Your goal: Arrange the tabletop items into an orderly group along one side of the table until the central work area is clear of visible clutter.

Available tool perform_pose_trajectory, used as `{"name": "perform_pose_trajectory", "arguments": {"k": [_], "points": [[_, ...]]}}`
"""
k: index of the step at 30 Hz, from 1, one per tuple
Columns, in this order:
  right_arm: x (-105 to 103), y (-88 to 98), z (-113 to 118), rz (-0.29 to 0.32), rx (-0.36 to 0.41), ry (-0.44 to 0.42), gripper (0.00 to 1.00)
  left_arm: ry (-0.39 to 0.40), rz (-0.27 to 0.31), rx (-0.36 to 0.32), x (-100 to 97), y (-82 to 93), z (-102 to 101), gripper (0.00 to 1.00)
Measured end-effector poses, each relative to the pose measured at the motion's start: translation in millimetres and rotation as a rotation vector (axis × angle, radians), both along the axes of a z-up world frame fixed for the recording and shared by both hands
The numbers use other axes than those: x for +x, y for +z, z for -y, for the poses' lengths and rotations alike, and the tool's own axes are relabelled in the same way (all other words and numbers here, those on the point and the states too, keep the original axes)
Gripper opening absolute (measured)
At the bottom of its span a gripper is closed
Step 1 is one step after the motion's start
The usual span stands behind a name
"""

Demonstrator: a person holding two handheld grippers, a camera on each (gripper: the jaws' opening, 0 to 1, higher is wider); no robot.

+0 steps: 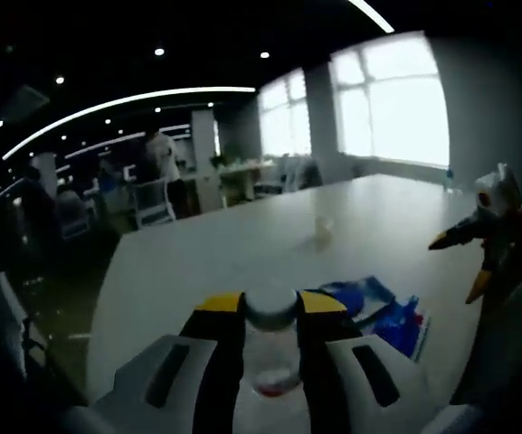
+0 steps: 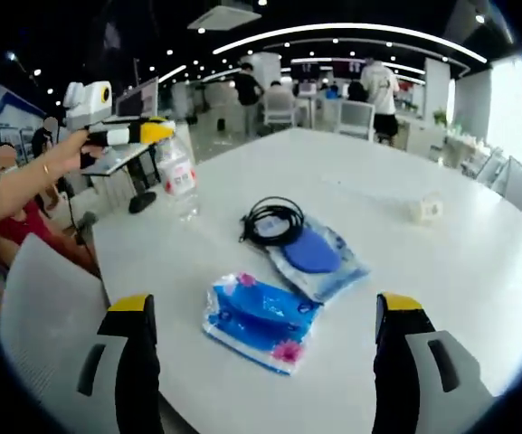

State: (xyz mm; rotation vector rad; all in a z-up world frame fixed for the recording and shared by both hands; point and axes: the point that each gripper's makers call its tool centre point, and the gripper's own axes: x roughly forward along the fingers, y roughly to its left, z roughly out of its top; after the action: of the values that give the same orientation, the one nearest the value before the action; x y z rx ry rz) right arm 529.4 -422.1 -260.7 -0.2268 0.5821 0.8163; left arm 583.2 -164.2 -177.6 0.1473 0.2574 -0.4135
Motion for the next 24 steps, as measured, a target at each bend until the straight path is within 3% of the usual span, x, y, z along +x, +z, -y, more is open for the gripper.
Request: {"name": "perform_pose_trajectory", "arguments": {"k": [7, 12, 18, 24], "points": [[9.7, 15.6, 7.9, 0.018, -0.038, -0.033, 0.99, -0.019, -0.009, 0.014, 15.4, -2.1, -17.9, 0.19], [15.0, 23.0, 7.0, -0.012, -0.016, -0.026, 0.99, -0.034, -0.008, -0.021, 29.9, 0.0, -28.4, 0.19], [31.9, 31.7, 9.8, -0.012, -0.013, -0.033, 0.99, -0.012, -0.048, -0.055, 49.7, -8.9, -43.7, 0.19], [50.3, 31.2, 9.5, -0.022, -0.005, -0.037, 0.99, -0.019, -0.061, -0.021, 66.5, -18.9, -50.1, 0.19]]}}
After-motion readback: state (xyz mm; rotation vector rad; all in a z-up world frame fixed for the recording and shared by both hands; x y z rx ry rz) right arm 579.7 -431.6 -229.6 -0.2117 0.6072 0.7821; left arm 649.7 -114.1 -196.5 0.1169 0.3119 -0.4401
